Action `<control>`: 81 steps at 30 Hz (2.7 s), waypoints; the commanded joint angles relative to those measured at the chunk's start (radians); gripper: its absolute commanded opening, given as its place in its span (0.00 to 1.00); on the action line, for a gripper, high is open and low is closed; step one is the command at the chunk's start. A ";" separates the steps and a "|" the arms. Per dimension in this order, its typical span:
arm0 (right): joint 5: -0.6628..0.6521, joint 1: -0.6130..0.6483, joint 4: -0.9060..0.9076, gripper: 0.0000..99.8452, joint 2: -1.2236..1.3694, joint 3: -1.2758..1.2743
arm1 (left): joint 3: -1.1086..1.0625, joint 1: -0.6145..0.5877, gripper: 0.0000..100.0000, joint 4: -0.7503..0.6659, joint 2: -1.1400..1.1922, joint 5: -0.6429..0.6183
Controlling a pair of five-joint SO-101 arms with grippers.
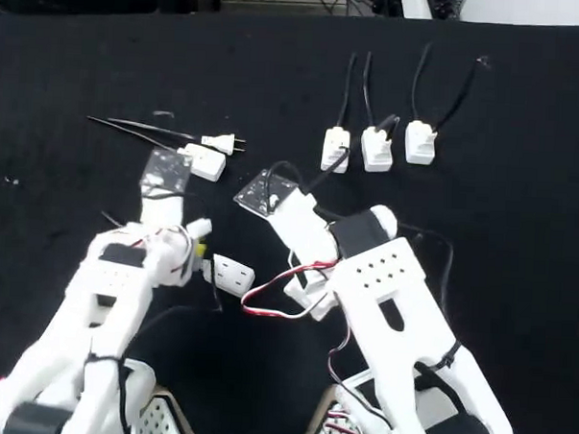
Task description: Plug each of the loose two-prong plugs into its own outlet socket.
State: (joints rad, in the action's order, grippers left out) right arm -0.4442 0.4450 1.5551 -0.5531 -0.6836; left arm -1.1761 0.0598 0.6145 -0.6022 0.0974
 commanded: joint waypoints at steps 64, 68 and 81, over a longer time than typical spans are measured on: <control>0.107 0.425 -0.075 0.01 0.278 0.134 | -0.332 -0.516 0.19 0.528 -1.083 0.049; 0.101 0.425 -0.120 0.01 0.278 0.059 | -0.332 -0.516 0.19 0.528 -1.083 0.049; -0.009 0.261 -0.193 0.01 0.280 -0.070 | -0.332 -0.516 0.19 0.526 -1.083 0.049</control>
State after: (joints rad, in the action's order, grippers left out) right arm -0.3966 0.8086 1.3725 -0.2770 -0.7772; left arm -1.5259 -0.4496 1.1408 -1.6763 0.1557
